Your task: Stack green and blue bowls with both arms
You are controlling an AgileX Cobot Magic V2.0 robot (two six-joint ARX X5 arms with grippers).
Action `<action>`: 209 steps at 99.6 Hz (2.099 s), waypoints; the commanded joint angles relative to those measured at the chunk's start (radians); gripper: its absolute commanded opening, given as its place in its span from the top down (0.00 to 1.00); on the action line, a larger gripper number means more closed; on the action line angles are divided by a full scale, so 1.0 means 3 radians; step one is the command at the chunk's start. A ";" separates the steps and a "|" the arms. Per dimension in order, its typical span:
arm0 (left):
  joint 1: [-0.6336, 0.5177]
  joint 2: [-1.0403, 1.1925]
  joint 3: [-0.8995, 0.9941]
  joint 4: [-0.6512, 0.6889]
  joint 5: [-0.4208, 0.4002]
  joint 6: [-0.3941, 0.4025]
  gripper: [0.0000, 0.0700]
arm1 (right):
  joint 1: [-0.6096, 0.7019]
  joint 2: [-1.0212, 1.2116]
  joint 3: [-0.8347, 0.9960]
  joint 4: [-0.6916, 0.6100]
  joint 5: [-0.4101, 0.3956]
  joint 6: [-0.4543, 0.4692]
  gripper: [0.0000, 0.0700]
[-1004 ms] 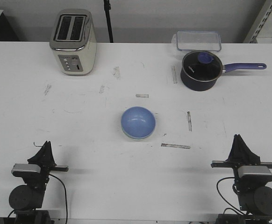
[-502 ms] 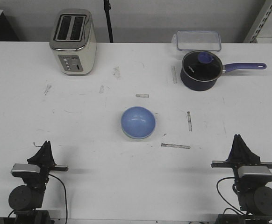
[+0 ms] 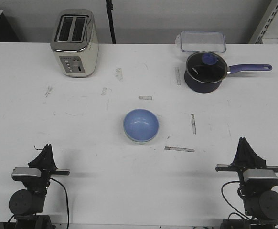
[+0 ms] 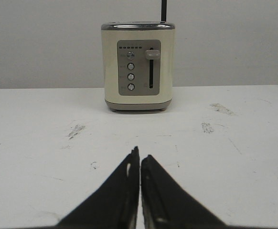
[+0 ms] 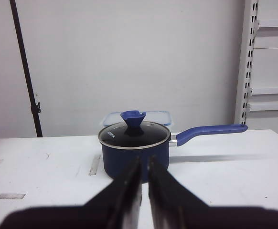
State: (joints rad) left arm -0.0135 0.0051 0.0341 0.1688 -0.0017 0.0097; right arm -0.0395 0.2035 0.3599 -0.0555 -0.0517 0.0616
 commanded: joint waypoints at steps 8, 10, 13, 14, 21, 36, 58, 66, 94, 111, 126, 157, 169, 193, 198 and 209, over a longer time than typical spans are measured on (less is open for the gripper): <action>0.0001 -0.0006 -0.0072 0.0042 -0.0006 -0.0008 1.00 | 0.0003 -0.0009 0.0009 0.0033 -0.0001 0.0055 0.98; 0.0001 -0.0006 -0.0072 0.0042 -0.0006 -0.0008 1.00 | 0.0003 -0.0009 0.0009 0.0033 -0.0001 0.0055 0.98; 0.0001 -0.0006 -0.0072 0.0042 -0.0006 -0.0008 1.00 | 0.0003 -0.0009 0.0009 0.0033 -0.0001 0.0055 0.98; 0.0001 -0.0006 -0.0074 0.0042 -0.0006 -0.0008 1.00 | 0.0003 -0.0009 0.0009 0.0033 -0.0001 0.0055 0.98; 0.0001 -0.0006 -0.0074 0.0042 -0.0006 -0.0008 1.00 | 0.0003 -0.0009 0.0009 0.0033 -0.0001 0.0055 0.98; 0.0001 -0.0006 -0.0072 0.0042 -0.0006 -0.0008 1.00 | 0.0003 -0.0009 0.0009 0.0034 0.0003 0.0055 0.98; 0.0001 -0.0006 -0.0072 0.0041 -0.0006 -0.0008 1.00 | 0.0003 -0.0289 -0.0331 0.0341 -0.0025 0.0053 0.98; 0.0001 -0.0006 -0.0072 0.0041 -0.0006 -0.0008 1.00 | 0.0003 -0.0449 -0.0579 0.0566 -0.0029 0.0055 0.98; 0.0001 -0.0006 -0.0074 0.0042 -0.0006 -0.0008 1.00 | 0.0022 -0.0674 -0.1071 0.0712 -0.0088 0.0056 0.98; 0.0001 -0.0006 -0.0072 0.0041 -0.0006 -0.0008 1.00 | 0.0045 -0.0674 -0.1158 0.0556 -0.0062 0.0055 0.98; 0.0001 -0.0006 -0.0072 0.0041 -0.0006 -0.0008 1.00 | 0.0047 -0.0674 -0.1158 0.0431 -0.0064 0.0053 0.98; 0.0001 -0.0006 -0.0074 0.0041 -0.0006 -0.0008 1.00 | 0.0047 -0.0674 -0.1158 0.0409 -0.0064 0.0055 0.98; 0.0001 -0.0006 -0.0072 0.0041 -0.0006 -0.0008 1.00 | 0.0047 -0.0674 -0.1158 0.0409 -0.0065 0.0055 0.98; 0.0001 -0.0006 -0.0072 0.0041 -0.0006 -0.0008 1.00 | 0.0047 -0.0674 -0.1158 0.0409 -0.0065 0.0055 0.98; 0.0001 -0.0006 -0.0074 0.0041 -0.0006 -0.0008 1.00 | 0.0047 -0.0674 -0.1158 0.0409 -0.0065 0.0055 0.98; 0.0001 -0.0006 -0.0072 0.0041 -0.0006 -0.0008 1.00 | 0.0047 -0.0674 -0.1158 0.0409 -0.0065 0.0055 0.98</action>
State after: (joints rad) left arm -0.0135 0.0051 0.0341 0.1692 -0.0017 0.0097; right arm -0.0261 0.0017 0.0158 0.0601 -0.0746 0.0681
